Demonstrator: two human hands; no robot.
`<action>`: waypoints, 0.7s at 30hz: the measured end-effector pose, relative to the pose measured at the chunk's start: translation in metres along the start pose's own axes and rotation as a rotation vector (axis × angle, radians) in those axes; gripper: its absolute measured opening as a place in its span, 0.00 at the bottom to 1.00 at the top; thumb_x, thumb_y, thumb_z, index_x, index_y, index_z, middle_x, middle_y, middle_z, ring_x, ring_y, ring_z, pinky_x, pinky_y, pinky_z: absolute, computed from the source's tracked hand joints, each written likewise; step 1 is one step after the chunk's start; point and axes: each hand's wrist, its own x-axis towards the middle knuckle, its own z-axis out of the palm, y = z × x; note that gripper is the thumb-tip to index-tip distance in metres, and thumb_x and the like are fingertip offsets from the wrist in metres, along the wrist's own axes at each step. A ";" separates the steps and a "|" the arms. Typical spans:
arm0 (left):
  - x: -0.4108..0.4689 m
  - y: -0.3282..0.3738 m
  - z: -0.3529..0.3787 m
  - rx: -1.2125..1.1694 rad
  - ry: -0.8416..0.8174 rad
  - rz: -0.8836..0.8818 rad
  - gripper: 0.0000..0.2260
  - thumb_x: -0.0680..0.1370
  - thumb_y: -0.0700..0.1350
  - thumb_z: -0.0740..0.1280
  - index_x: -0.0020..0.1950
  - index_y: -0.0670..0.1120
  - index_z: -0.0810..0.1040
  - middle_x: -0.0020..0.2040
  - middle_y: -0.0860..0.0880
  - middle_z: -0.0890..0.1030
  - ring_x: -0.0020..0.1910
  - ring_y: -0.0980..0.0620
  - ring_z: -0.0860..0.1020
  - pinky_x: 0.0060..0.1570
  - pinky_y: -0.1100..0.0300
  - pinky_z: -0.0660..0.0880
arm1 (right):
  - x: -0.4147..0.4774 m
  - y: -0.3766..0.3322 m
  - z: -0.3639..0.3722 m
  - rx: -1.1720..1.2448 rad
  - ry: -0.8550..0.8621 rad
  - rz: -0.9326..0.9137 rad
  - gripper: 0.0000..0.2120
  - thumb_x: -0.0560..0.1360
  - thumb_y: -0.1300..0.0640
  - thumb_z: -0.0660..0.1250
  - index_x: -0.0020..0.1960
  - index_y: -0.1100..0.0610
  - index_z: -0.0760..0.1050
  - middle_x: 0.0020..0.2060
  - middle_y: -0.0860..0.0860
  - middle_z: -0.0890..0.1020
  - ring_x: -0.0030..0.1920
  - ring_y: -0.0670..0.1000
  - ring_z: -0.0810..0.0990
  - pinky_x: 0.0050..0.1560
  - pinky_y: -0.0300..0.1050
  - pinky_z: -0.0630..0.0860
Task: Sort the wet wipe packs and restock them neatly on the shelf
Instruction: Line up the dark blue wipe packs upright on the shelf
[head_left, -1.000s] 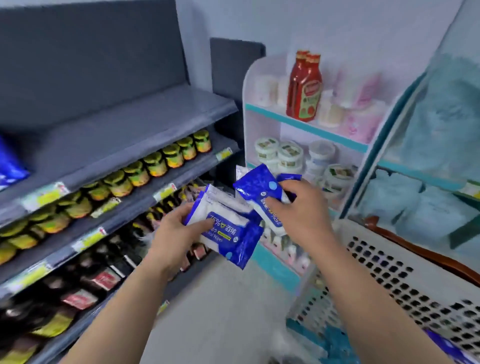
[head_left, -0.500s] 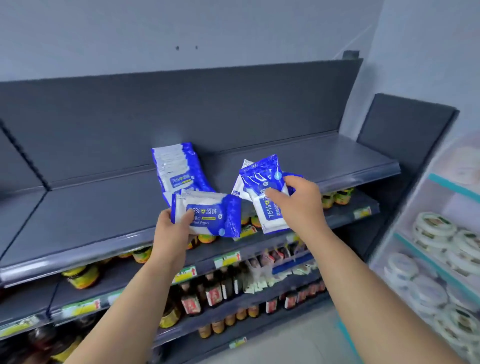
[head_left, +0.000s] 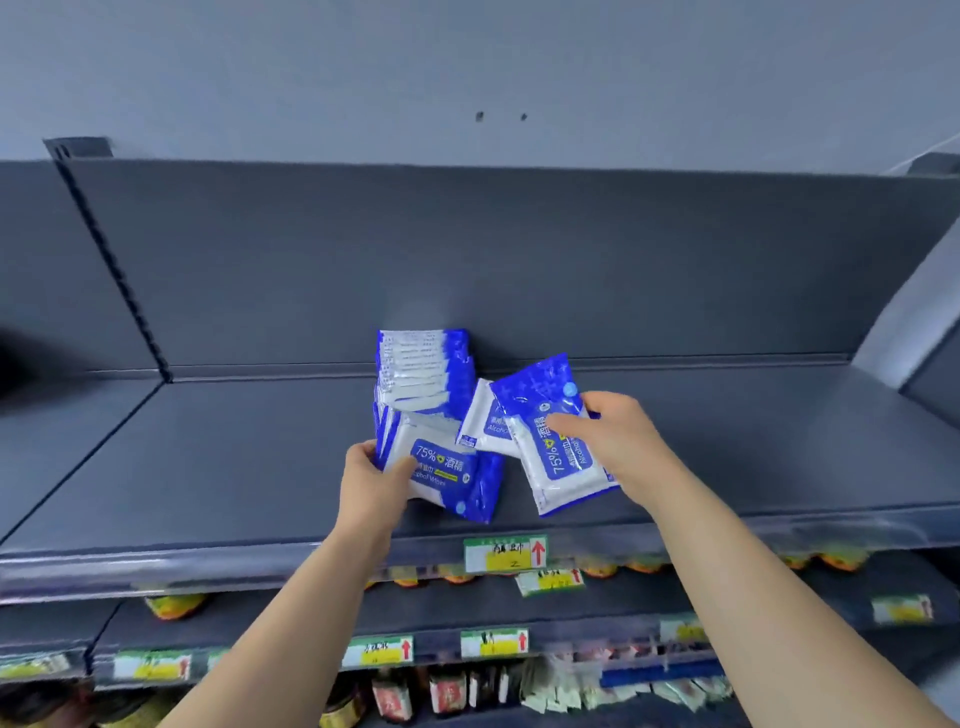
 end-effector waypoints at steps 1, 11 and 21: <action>0.001 -0.003 0.000 0.070 0.021 0.028 0.13 0.75 0.41 0.69 0.56 0.44 0.70 0.51 0.46 0.80 0.46 0.50 0.81 0.48 0.53 0.79 | 0.010 0.003 0.002 -0.033 -0.055 0.021 0.05 0.72 0.58 0.72 0.44 0.59 0.78 0.40 0.55 0.85 0.37 0.53 0.85 0.39 0.45 0.78; 0.006 -0.001 -0.024 0.486 -0.112 0.051 0.22 0.67 0.47 0.78 0.54 0.49 0.70 0.48 0.55 0.79 0.43 0.56 0.80 0.36 0.64 0.74 | 0.061 0.027 0.008 -0.191 -0.333 0.115 0.13 0.72 0.56 0.73 0.51 0.62 0.77 0.41 0.55 0.86 0.41 0.54 0.86 0.47 0.52 0.80; 0.017 0.000 -0.028 0.578 -0.235 0.022 0.30 0.64 0.50 0.80 0.56 0.50 0.65 0.57 0.50 0.74 0.50 0.54 0.79 0.40 0.61 0.80 | 0.067 0.027 0.009 -0.057 -0.227 0.085 0.10 0.72 0.57 0.73 0.49 0.59 0.76 0.40 0.53 0.86 0.39 0.53 0.86 0.46 0.53 0.81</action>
